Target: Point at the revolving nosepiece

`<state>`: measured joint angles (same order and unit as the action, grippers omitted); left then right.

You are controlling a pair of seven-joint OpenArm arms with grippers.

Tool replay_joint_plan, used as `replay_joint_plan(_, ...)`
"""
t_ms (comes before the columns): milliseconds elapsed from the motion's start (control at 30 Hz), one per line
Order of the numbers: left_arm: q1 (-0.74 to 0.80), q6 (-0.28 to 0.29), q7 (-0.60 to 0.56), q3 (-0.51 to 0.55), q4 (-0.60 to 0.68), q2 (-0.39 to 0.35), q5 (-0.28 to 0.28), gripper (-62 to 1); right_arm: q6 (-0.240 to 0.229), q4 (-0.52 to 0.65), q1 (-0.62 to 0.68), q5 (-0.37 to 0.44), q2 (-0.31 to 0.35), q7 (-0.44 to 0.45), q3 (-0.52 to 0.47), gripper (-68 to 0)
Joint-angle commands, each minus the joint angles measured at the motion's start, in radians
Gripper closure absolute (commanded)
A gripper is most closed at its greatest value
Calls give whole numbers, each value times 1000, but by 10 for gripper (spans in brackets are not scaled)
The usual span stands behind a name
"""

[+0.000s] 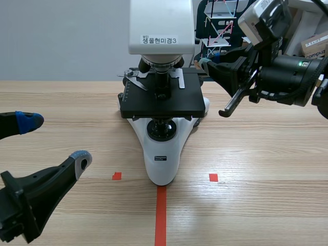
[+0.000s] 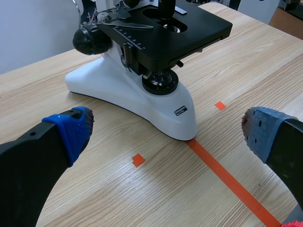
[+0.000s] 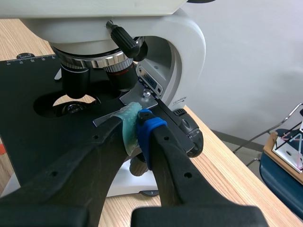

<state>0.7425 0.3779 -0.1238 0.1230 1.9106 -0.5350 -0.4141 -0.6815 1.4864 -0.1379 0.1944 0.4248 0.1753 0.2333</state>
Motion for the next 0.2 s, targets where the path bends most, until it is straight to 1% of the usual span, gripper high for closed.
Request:
replay_joint_plan(0, 5, 3, -14, 1, 11, 3, -12, -623, 0, 14, -14, 14, 16, 11, -5, -3)
replay_joint_plan(167, 5, 3, -14, 1, 11, 3, -12, -623, 0, 14, -14, 14, 16, 11, -5, -3)
